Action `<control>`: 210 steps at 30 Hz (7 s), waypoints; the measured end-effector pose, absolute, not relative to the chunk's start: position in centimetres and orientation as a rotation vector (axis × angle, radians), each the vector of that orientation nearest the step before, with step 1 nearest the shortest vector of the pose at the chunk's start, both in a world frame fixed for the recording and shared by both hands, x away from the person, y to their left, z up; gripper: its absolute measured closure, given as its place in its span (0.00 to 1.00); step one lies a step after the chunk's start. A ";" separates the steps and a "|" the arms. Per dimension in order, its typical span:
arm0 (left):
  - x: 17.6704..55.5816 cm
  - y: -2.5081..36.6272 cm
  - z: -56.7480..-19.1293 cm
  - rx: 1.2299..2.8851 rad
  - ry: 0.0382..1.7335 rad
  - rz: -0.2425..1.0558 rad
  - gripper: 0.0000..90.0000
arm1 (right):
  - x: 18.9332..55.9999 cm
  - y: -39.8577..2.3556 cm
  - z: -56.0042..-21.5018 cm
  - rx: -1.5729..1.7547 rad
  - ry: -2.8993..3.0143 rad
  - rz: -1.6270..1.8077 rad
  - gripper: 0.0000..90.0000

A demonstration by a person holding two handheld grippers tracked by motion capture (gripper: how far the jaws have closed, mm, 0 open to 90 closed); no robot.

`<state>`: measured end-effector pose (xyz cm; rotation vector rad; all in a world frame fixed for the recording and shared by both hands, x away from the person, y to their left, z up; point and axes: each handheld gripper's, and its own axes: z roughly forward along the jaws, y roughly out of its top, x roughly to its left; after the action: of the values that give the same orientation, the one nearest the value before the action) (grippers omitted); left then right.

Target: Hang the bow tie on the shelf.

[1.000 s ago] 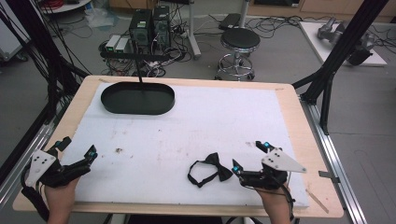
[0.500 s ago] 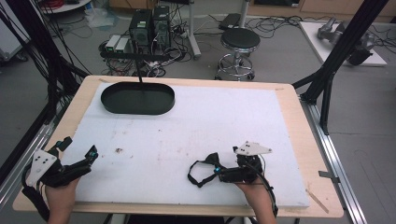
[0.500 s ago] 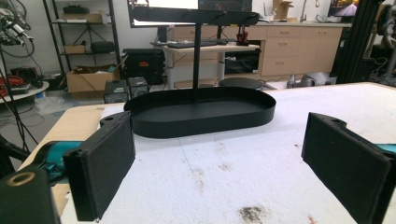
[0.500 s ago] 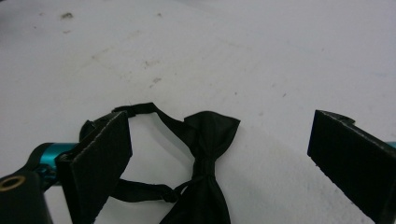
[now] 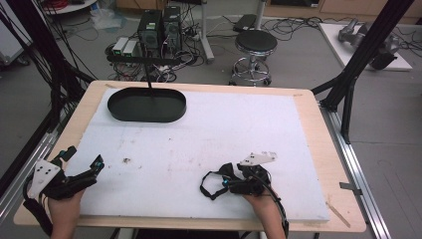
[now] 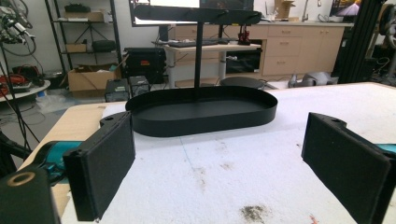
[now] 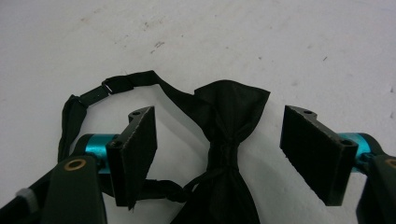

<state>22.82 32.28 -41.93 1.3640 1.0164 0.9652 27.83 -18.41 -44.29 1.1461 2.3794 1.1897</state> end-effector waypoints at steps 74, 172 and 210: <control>22.9 32.6 -41.9 1.332 1.018 0.948 0.11 | 35.9 -7.6 -30.0 0.500 1.612 1.432 0.85; 22.9 31.6 -40.5 1.325 0.986 0.867 0.11 | 30.6 -16.0 -25.0 0.786 1.412 1.210 0.23; 23.0 30.4 -41.0 1.387 0.989 0.912 0.11 | 21.4 -31.0 -39.6 1.157 1.462 1.380 0.12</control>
<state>22.95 30.41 -40.97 1.3873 0.9886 0.9121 21.39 -31.02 -39.62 1.1568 1.4624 1.3804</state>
